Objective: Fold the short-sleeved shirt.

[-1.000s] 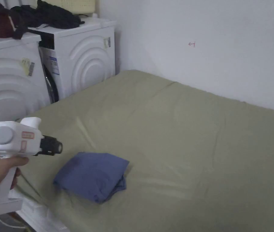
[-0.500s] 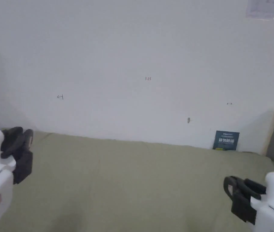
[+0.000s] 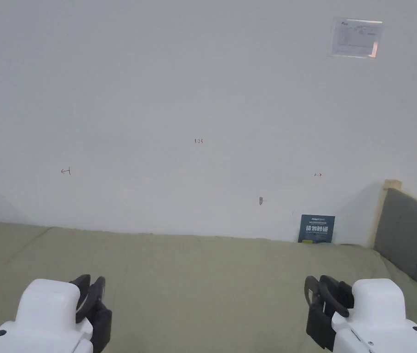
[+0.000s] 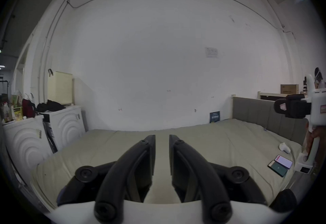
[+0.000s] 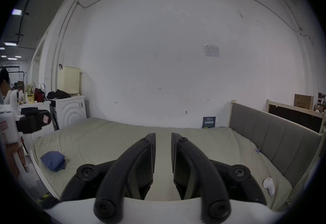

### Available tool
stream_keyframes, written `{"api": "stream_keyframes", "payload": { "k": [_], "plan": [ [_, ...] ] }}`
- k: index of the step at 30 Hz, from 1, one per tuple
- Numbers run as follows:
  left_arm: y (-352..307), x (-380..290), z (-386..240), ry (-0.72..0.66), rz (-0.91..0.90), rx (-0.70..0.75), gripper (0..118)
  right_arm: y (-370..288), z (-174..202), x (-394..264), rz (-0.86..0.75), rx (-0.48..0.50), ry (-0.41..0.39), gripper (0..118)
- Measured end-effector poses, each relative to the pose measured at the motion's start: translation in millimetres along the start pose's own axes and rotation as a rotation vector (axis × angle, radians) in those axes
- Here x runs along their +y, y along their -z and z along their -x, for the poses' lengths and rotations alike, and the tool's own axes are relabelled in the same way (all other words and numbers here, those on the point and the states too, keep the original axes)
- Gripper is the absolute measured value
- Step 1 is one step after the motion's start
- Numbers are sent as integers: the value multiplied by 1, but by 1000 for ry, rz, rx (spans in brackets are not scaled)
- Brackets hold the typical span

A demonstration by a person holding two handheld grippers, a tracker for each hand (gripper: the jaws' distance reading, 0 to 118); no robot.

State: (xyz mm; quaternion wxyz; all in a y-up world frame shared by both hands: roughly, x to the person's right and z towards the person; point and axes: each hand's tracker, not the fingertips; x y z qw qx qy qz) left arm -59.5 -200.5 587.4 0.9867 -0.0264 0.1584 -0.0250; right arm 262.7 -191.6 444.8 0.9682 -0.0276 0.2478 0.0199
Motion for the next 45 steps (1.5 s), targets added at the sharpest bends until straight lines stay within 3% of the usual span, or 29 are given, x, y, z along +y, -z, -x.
{"api": "stream_keyframes", "payload": {
  "k": [1,2,3,4,6,7,9,13,21,27,30,41,45],
  "plan": [
    [1,0,1,-11,8,-21,32,1,1,1,-2,15,15,20],
    [2,-1,2,-16,10,-26,51,1,1,1,-2,21,25,20],
    [4,-1,3,-16,11,-26,79,2,2,1,2,24,30,29],
    [4,2,-1,-18,8,-26,92,4,3,1,7,28,29,43],
    [3,5,0,-35,-9,-34,96,8,7,1,25,24,14,90],
    [4,7,0,-36,-16,-43,99,7,8,1,27,22,0,101],
    [4,10,-5,-37,-15,-49,112,6,11,1,9,24,-13,109],
    [4,11,-9,-18,-13,-45,118,6,11,3,4,28,4,117],
    [4,14,-6,-41,-15,-64,118,10,11,6,40,61,35,118],
    [2,13,-4,-61,-13,-59,118,17,18,14,113,-75,125,118],
    [1,13,-4,-60,-6,-51,118,17,20,20,128,-85,148,118],
    [-2,14,-2,-85,5,-59,118,4,38,29,93,-95,86,118],
    [-3,14,-2,-83,1,-56,118,-2,36,31,77,-54,110,118]
  ]
}}
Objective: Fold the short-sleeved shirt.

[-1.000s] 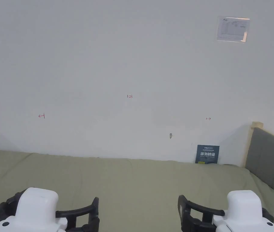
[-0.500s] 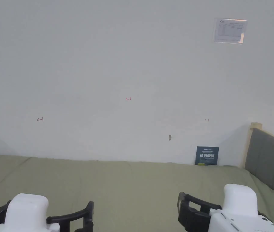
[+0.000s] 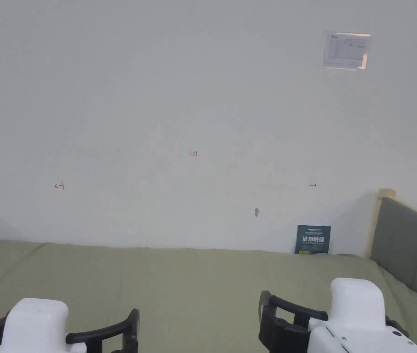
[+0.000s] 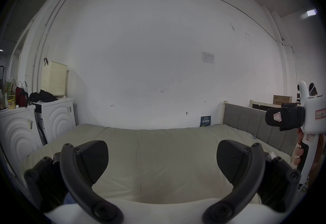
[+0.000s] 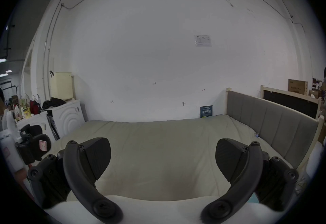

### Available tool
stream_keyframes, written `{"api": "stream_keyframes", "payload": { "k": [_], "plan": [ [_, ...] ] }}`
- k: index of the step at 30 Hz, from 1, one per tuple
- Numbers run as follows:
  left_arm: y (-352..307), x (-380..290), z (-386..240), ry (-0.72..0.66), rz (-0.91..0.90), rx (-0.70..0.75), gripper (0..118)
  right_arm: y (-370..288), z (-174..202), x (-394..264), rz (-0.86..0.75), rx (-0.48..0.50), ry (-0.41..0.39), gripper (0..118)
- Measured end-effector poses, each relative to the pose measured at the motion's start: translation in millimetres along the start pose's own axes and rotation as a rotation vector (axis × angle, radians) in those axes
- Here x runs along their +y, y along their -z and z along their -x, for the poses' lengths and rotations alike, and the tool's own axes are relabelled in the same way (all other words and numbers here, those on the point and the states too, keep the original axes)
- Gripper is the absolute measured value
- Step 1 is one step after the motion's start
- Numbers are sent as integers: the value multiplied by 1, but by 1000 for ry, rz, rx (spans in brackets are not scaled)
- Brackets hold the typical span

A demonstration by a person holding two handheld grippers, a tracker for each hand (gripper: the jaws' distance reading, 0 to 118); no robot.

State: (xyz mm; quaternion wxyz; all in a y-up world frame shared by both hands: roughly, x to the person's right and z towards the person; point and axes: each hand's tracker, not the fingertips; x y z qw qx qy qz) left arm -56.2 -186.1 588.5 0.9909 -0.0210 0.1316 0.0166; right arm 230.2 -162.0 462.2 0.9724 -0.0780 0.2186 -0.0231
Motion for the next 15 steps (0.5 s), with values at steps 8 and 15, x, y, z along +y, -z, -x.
{"api": "stream_keyframes", "payload": {
  "k": [8,15],
  "plan": [
    [0,0,0,-2,8,12,118,-5,-8,3,-19,38,46,118],
    [0,0,-5,6,10,6,118,-2,-22,1,30,83,106,118]
  ]
}}
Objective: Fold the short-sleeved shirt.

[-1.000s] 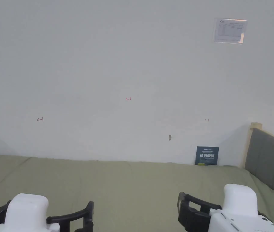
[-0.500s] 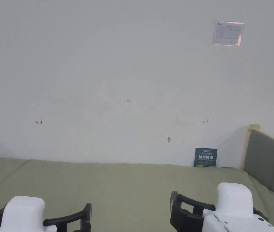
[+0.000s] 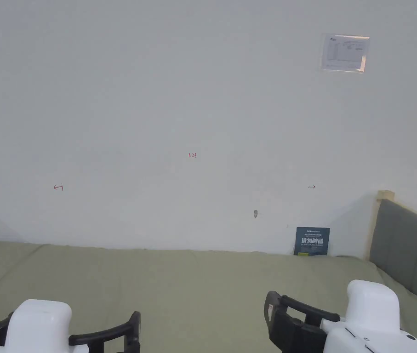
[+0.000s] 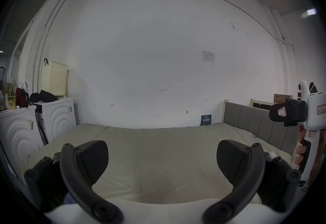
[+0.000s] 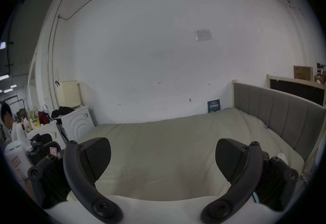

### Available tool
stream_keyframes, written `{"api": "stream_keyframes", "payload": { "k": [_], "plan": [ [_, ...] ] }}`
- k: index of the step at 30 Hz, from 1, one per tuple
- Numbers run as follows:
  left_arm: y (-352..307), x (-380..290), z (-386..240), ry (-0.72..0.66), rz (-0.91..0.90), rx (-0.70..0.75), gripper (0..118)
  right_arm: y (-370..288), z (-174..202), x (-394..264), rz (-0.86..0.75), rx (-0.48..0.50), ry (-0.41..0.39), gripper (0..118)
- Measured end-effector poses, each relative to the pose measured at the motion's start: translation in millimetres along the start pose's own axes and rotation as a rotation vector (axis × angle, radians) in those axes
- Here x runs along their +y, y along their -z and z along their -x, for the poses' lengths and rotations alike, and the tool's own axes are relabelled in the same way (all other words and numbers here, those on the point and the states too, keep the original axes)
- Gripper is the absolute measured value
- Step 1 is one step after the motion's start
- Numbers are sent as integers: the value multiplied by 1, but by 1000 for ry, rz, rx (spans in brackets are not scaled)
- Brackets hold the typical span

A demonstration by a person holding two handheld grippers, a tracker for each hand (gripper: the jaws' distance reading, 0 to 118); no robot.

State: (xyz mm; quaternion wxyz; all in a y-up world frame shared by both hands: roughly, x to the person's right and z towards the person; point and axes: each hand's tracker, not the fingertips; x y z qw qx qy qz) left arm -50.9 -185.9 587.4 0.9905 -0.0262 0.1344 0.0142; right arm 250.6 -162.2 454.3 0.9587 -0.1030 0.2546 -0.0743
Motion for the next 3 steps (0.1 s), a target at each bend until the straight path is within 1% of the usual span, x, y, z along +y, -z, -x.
{"api": "stream_keyframes", "payload": {
  "k": [2,3],
  "plan": [
    [0,0,-1,6,-4,-1,118,1,-6,-3,-33,29,-16,118],
    [0,0,-2,12,-6,-5,118,2,-6,-3,-22,16,-30,118]
  ]
}}
